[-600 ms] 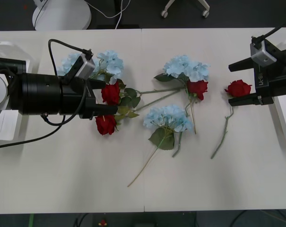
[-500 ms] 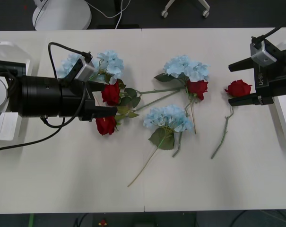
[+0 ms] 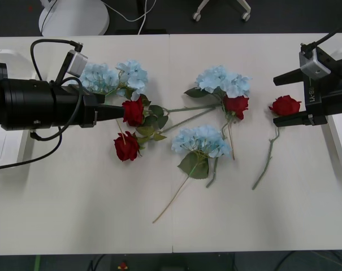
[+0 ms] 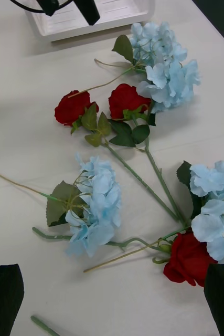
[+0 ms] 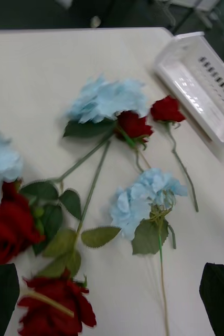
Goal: Put the red flowers into the right box and the blue flowers into the left box
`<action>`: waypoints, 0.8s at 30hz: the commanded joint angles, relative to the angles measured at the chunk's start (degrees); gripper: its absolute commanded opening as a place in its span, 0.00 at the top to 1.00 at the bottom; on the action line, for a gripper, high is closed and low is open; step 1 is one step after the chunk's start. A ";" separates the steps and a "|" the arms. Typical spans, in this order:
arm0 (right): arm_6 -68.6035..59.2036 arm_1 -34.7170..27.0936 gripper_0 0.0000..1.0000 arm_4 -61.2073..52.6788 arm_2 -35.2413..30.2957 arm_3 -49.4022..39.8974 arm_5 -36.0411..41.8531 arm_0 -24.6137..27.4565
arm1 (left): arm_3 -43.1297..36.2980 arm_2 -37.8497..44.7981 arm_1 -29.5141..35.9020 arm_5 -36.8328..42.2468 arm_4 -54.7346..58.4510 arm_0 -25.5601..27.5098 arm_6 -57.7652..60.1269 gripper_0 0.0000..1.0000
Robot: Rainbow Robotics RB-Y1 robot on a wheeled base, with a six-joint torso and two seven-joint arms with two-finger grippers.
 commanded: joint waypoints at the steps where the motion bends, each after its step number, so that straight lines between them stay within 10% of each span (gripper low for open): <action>1: -0.41 -0.91 0.00 -0.67 0.18 -0.24 -0.09 0.21 | -0.15 2.25 2.30 5.90 -7.65 -5.36 17.00 0.00; 10: -0.41 -2.05 0.00 0.65 0.27 1.52 0.09 1.44 | 2.31 -1.70 -1.21 14.08 -32.78 -12.57 48.38 0.00; 24: -4.32 -6.44 0.00 -1.28 -2.10 1.25 8.17 -0.41 | 28.59 -15.76 -11.41 6.96 -53.79 -24.70 55.85 0.00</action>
